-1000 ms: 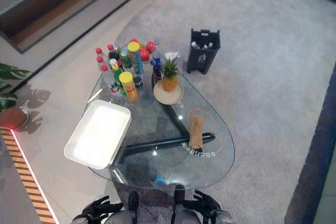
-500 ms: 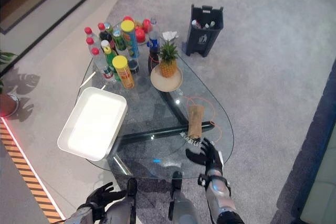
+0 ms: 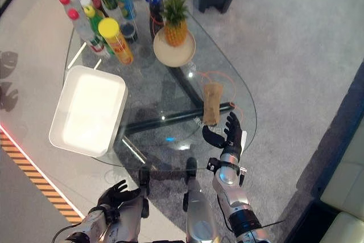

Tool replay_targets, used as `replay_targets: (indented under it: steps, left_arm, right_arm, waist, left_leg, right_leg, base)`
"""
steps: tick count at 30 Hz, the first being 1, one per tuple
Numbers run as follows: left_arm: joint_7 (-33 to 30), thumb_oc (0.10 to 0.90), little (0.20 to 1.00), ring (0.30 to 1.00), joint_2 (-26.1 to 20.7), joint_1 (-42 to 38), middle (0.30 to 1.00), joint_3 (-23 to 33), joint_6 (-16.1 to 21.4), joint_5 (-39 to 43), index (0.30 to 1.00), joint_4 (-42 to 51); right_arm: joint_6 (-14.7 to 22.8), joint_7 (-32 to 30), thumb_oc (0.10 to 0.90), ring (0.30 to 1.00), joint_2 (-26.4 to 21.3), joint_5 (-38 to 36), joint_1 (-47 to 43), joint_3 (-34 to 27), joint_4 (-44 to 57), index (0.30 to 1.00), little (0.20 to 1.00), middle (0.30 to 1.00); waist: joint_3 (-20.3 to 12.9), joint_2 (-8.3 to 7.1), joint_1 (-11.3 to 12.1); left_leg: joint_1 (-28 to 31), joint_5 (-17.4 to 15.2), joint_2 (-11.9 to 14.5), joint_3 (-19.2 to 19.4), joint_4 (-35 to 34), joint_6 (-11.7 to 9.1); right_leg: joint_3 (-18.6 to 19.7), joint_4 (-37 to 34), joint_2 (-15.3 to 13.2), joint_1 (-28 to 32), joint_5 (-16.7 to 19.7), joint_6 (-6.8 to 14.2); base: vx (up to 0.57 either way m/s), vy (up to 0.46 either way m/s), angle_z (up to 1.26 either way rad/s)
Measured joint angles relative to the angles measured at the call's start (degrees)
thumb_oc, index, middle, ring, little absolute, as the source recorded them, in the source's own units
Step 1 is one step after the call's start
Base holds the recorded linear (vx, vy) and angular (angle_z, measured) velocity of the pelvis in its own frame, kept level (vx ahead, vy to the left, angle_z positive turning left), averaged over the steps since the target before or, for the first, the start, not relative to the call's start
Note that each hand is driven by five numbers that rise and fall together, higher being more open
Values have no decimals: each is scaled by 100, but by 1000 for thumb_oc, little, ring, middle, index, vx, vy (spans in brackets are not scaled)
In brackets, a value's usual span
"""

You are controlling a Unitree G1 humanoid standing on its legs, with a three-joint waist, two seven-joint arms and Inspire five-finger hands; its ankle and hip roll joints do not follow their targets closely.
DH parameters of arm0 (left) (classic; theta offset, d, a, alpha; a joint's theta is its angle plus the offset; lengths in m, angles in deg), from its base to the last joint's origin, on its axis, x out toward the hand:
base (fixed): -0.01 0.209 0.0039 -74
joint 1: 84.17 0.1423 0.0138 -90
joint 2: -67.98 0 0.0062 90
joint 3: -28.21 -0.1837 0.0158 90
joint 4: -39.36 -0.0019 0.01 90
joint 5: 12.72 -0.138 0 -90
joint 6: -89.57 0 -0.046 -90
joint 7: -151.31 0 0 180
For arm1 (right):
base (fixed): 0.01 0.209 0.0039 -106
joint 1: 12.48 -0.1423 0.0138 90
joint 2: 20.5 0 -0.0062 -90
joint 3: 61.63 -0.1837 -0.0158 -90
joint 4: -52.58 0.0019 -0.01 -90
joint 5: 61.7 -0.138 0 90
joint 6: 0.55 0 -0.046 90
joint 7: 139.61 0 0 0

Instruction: Wipe the table with a cloth and put it in the basket.

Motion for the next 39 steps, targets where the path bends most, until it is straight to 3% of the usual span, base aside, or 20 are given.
replay_targets:
  steps: [7, 19, 39]
  left_arm:
    - [-13, 800, 900, 900, -20, -60, 900, -5, 2, 209, 900, 200]
    - [-159, 800, 900, 900, -21, -336, 900, -221, -33, 469, 900, 432]
    - [-253, 800, 900, 900, -133, -347, 900, -231, -22, 1005, 900, 1007]
  right_arm:
    - [-24, -282, 800, 900, -70, 106, -383, 47, 98, 900, 900, 900]
    - [-390, -967, 800, 900, -209, 296, -1304, 118, 117, 900, 900, 900]
    - [-575, -1529, 800, 900, -401, 477, -1762, 106, 312, 900, 900, 900]
  waist:
    - [30, 44, 19]
    - [65, 107, 124]
    - [66, 107, 171]
  left_leg:
    - [-653, 41, -75, 26, 295, 53]
    - [-1594, 100, -206, 42, 673, 127]
    - [-2453, 117, -251, -28, 973, 154]
  right_leg:
    - [62, 369, -90, -703, -1, 2]
    - [155, 923, -237, -1728, -30, 38]
    - [163, 1172, -274, -2538, -34, 40]
  base:
    - [5, 59, 0]
    - [24, 21, 2]
    - [8, 5, 1]
